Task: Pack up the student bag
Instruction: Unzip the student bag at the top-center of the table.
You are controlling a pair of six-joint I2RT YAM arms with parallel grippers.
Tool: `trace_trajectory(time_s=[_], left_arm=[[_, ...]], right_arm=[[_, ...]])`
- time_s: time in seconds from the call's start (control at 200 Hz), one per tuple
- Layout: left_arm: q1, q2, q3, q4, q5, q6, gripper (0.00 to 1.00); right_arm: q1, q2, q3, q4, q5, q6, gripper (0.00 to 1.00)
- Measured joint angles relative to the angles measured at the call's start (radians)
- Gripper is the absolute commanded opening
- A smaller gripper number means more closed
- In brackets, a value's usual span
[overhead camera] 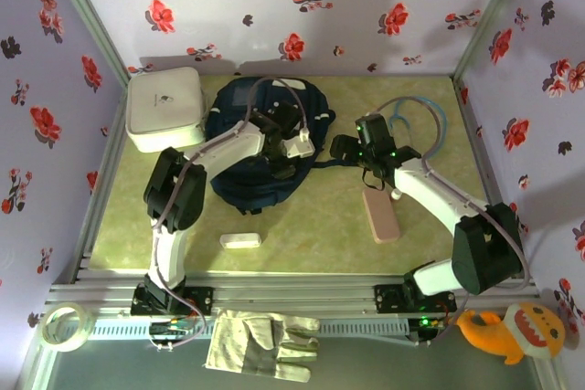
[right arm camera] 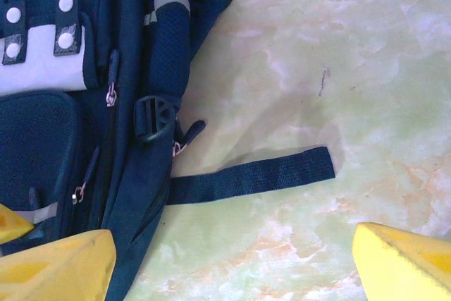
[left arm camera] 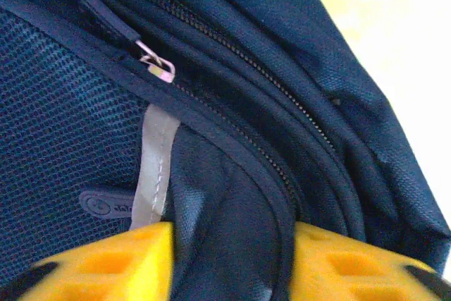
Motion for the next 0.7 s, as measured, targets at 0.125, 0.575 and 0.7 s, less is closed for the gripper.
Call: trace_trajectory(time_s=[0.125,0.575,0.7], left_arm=[[-0.002,-0.003,0.02,0.0,0.0,-0.001,0.16],[0.041,-0.271,-0.18,0.128,0.033,-0.037,0.04],[0.051,-0.339,-0.238,0.15,0.069,-0.056,0.05]], right_arm=[[0.0,-0.003,0.0,0.0,0.0,0.0,0.88],[-0.008,0.079,0.068,0.021,-0.079,0.0,0.82],[-0.008,0.158,0.159,0.019,-0.143,0.0,0.78]])
